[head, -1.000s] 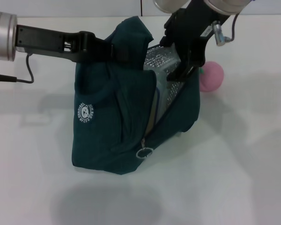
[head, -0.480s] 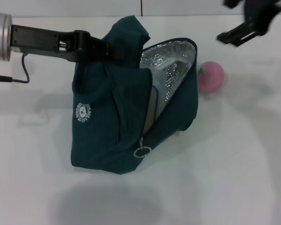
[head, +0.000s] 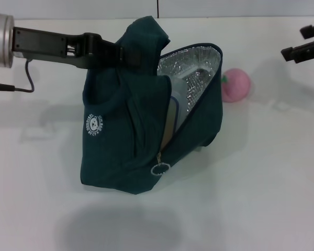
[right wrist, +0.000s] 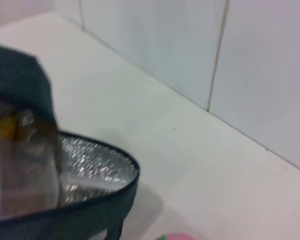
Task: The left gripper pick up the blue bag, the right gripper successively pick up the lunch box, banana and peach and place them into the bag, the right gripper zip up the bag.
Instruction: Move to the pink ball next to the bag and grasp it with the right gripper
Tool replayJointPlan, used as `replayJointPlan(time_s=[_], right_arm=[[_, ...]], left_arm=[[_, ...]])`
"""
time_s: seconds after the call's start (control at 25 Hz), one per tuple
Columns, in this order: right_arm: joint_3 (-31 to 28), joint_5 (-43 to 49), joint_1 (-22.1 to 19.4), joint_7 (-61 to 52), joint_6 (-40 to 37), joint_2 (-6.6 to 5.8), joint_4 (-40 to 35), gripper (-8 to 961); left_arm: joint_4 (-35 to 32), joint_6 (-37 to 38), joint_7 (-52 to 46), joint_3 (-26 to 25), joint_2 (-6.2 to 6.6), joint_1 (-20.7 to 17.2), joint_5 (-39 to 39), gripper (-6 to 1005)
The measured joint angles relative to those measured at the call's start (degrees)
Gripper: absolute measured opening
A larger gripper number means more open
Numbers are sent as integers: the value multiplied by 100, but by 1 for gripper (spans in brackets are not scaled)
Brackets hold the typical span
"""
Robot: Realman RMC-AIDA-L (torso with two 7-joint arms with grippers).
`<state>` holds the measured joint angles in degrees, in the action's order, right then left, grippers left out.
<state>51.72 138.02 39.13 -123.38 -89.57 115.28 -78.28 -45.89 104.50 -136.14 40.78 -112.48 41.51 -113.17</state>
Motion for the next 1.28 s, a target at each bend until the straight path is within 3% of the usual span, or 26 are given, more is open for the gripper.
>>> replayJointPlan(time_s=[0.32, 0.4, 0.56, 0.64, 1.04, 1.28], right_arm=[[-44, -302, 101, -21, 1142, -46, 1306, 724], [-45, -267, 291, -124, 1178, -120, 1655, 725], [-38, -251, 818, -507, 1115, -411, 2524, 726], [-49, -259, 983, -551, 1118, -472, 2799, 726], [0, 76, 1615, -753, 1314, -557, 3741, 729], [18, 121, 1630, -754, 1457, -491, 3909, 731]], left_arm=[[2, 0, 24, 14, -10, -17, -8, 38], [2, -2, 25, 18, -8, -13, -7, 39], [2, -8, 36, 31, -5, 13, -11, 39], [2, -9, 44, 38, -9, 24, -17, 38], [2, -9, 54, 44, -21, 66, -28, 38], [2, -9, 86, 44, -27, 76, -30, 39]])
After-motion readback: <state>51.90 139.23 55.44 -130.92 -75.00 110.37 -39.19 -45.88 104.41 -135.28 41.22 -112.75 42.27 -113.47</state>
